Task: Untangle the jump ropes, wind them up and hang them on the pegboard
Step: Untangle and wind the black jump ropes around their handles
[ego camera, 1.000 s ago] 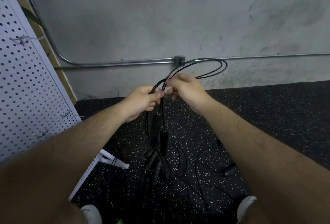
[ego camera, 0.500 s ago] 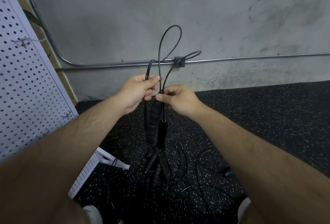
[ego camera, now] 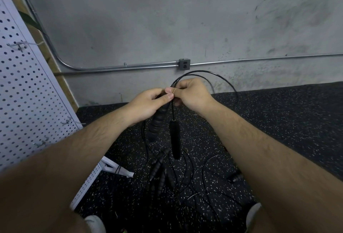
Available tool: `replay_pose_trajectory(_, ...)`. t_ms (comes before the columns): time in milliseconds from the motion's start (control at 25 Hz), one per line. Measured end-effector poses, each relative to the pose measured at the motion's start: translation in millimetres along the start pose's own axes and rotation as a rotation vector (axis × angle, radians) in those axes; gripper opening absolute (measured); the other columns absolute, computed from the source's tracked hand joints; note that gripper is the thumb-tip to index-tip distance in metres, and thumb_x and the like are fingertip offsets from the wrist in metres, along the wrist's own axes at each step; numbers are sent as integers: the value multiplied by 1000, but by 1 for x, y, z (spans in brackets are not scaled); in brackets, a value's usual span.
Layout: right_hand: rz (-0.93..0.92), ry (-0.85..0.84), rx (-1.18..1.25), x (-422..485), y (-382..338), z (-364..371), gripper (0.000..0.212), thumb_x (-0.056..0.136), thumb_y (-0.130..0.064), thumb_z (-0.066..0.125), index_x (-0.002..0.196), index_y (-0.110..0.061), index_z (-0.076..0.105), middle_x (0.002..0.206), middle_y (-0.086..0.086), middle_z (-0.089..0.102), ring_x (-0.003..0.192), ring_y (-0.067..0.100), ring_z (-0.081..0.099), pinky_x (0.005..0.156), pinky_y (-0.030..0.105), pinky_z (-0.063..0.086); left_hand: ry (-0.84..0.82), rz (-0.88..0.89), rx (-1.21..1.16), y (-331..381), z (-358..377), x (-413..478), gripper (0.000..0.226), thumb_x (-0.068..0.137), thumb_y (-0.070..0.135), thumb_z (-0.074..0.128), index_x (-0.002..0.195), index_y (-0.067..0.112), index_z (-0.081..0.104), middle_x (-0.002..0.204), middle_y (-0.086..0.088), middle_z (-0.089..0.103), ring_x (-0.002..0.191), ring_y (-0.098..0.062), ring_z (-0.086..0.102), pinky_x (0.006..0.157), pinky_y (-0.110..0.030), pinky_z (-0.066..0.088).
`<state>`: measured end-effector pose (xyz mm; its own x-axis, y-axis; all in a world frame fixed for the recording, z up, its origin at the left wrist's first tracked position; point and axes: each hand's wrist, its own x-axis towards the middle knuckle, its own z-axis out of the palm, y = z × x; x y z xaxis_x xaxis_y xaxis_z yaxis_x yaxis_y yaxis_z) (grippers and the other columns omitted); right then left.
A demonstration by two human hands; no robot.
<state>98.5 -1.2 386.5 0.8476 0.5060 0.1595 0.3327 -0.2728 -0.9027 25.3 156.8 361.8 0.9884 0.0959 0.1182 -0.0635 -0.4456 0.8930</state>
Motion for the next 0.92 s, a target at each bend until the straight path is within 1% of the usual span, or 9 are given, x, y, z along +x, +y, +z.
replay_pose_trajectory(160, 40, 37, -21, -1, -3, -7, 30, 86, -33, 79, 75, -7, 71, 65, 6, 73, 61, 20, 73, 66, 34, 62, 5, -91, -37, -6, 3, -1, 12, 96, 24, 68, 106, 23, 74, 106, -5, 76, 96, -13, 70, 99, -40, 51)
replay_pose_trajectory(240, 56, 55, 5, -3, -7, -9, 32, 87, -33, 79, 75, -6, 68, 64, 7, 73, 64, 25, 74, 63, 35, 62, -34, -130, -32, -7, 6, -4, 13, 95, 24, 69, 106, 25, 75, 104, -1, 77, 99, -17, 72, 100, -39, 52)
replay_pose_trajectory(320, 74, 88, 32, -4, -10, -13, 33, 88, -33, 77, 73, -6, 67, 65, 9, 73, 66, 29, 74, 60, 33, 61, -77, -128, -57, -9, 8, -5, 15, 93, 25, 71, 107, 28, 77, 107, 3, 77, 108, -20, 70, 107, -41, 48)
replay_pose_trajectory(440, 111, 109, 100, -4, -11, -16, 36, 89, -35, 76, 75, -4, 65, 67, 12, 73, 65, 32, 73, 65, 37, 61, -85, -100, -9, -11, 11, -5, 12, 92, 31, 72, 102, 35, 78, 109, 9, 76, 112, -16, 68, 113, -44, 43)
replay_pose_trajectory(520, 132, 129, 219, -5, -12, -16, 37, 88, -31, 77, 81, 2, 64, 65, 12, 72, 61, 29, 71, 59, 34, 60, -69, -89, -17, -11, 16, -7, 12, 94, 29, 71, 103, 32, 78, 109, 10, 76, 111, -13, 68, 113, -38, 42)
replay_pose_trajectory(640, 152, 159, 395, -11, -15, -13, 30, 89, -22, 77, 88, 4, 62, 65, 15, 69, 58, 24, 69, 53, 29, 60, -55, -96, -55, -7, 22, -8, 12, 93, 31, 71, 103, 27, 78, 104, 8, 77, 103, -8, 69, 103, -29, 47)
replay_pose_trajectory(720, 174, 149, 453, -12, -12, -13, 32, 92, -24, 74, 89, 6, 61, 74, 16, 70, 62, 21, 71, 60, 31, 62, -20, -135, -94, -3, 23, -9, 10, 93, 32, 71, 98, 25, 77, 93, 10, 76, 86, 1, 66, 83, -26, 47)
replay_pose_trajectory(800, 192, 109, 333, -13, -7, -11, 39, 94, -38, 69, 97, 1, 65, 86, 10, 74, 76, 20, 74, 72, 34, 63, 48, -166, -155, -1, 21, -6, 12, 95, 31, 69, 96, 22, 76, 85, 12, 73, 75, 2, 60, 67, -26, 38)
replay_pose_trajectory(920, 97, 62, -197, -24, 5, 0, 44, 91, -57, 62, 108, -17, 61, 93, -4, 69, 87, 15, 68, 76, 33, 55, 168, -179, -295, 3, 15, 1, 12, 95, 30, 68, 95, 22, 78, 87, 8, 72, 78, -10, 56, 58, -28, 32)
